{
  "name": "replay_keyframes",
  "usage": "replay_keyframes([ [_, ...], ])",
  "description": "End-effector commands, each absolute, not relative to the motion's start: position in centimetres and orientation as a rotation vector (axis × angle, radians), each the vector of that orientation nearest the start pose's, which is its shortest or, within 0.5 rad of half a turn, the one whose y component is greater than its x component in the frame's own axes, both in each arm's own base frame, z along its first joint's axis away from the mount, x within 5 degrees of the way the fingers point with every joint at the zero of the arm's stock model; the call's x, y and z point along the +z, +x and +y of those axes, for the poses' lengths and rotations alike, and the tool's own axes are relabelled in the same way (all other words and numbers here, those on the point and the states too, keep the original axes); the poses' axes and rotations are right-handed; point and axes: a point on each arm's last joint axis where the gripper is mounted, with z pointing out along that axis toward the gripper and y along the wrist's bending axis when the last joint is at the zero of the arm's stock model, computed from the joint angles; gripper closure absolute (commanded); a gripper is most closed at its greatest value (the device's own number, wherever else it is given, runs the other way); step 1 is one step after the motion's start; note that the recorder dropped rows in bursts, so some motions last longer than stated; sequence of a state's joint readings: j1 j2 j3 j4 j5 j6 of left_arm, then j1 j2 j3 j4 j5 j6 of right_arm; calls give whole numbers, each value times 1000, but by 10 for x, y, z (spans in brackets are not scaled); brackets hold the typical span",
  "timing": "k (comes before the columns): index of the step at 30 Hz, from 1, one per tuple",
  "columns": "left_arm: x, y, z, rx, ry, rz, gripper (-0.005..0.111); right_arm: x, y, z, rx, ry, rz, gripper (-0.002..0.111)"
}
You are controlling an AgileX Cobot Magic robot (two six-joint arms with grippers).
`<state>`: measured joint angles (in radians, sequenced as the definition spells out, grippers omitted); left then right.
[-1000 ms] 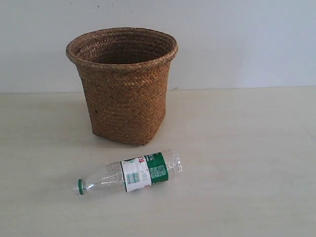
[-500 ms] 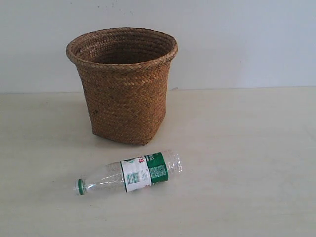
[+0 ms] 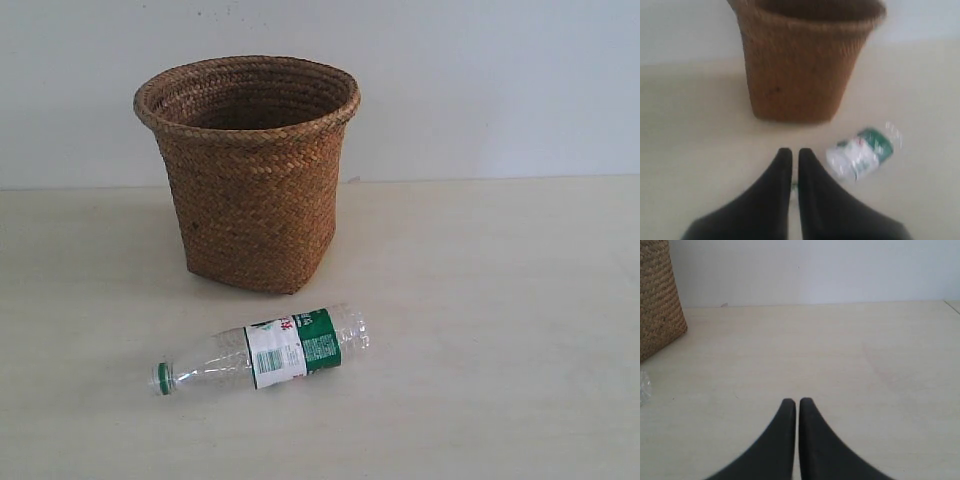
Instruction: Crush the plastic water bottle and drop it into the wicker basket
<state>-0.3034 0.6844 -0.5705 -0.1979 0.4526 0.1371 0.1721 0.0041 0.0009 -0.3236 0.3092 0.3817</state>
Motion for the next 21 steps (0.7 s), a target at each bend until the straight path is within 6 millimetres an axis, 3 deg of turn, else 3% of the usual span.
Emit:
replay_keyframes([
  [1,298,161,-65,-160,791,2255,103,189,55,1,98,-22,1751,108],
  [8,268,204,-80,-153,917,2336,103,189,55,1,97,-21,1755,108],
  [14,240,222,-86,-65,1269,2271,103,189,55,1,98,-22,1751,108],
  [21,228,238,-92,-82,1206,2249,103,189,55,1,98,-22,1751,108],
])
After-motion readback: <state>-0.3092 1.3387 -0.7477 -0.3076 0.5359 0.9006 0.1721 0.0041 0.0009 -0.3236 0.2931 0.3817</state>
